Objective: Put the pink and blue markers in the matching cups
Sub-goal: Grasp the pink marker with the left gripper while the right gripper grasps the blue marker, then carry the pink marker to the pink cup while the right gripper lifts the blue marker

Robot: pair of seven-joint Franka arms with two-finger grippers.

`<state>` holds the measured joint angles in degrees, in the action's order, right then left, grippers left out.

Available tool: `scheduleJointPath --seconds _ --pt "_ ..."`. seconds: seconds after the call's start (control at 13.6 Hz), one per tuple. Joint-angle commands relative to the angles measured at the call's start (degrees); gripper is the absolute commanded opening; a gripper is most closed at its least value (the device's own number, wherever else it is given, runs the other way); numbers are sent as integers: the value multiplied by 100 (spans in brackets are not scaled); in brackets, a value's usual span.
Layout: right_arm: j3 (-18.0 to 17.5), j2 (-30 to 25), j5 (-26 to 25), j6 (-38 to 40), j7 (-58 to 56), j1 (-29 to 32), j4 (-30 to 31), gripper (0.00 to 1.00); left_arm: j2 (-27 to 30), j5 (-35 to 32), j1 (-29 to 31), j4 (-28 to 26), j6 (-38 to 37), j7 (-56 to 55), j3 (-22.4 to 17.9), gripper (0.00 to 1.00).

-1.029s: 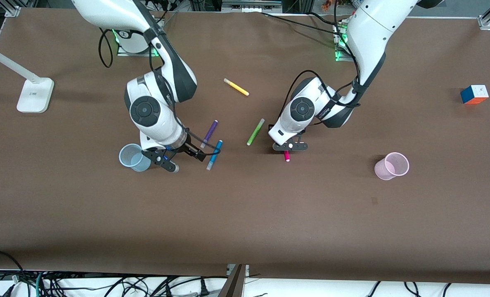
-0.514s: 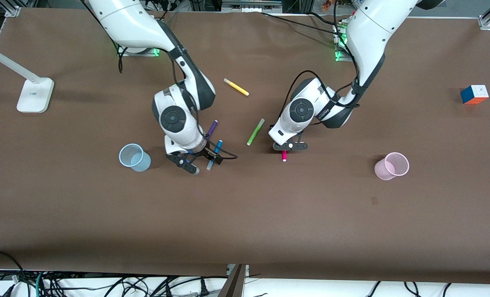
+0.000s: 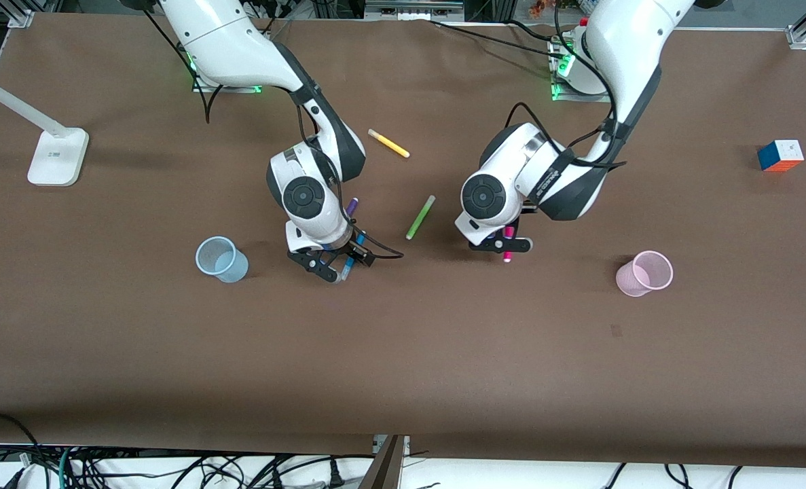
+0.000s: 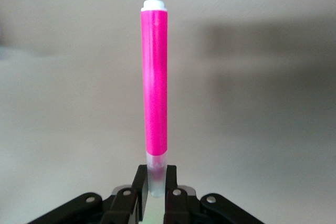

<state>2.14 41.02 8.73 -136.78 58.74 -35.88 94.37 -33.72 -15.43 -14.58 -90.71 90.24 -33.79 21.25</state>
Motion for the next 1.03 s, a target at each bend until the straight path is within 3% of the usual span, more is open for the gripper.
scheduleJointPath --seconds 0.0,0.22,0.44,0.59,0.73,0.81,0.96 --pt "58 134 23 -155 50 -86 -41 85 -3 -266 200 666 -1216 1414 -190 0" --pt "58 196 15 -156 32 -104 -41 80 -3 -767 665 967 -2000 2997 -261 0" --pt "58 196 -12 -164 6 -121 -41 31 15 -1416 1009 1125 -2387 4123 -261 1" --pt "67 196 -12 -191 -11 -130 -41 3 6 -2310 966 1126 -2555 4808 -253 2" --pt "67 205 -21 -200 -20 -147 -41 0 -29 -3077 1009 1099 -2512 5329 -253 5" --pt "67 205 -21 -200 -20 -148 -41 0 -38 -3141 1070 1090 -2494 5296 -270 14" --pt "76 144 -21 -182 -64 -148 -59 0 -38 -3334 1246 1082 -2494 5304 -288 11"
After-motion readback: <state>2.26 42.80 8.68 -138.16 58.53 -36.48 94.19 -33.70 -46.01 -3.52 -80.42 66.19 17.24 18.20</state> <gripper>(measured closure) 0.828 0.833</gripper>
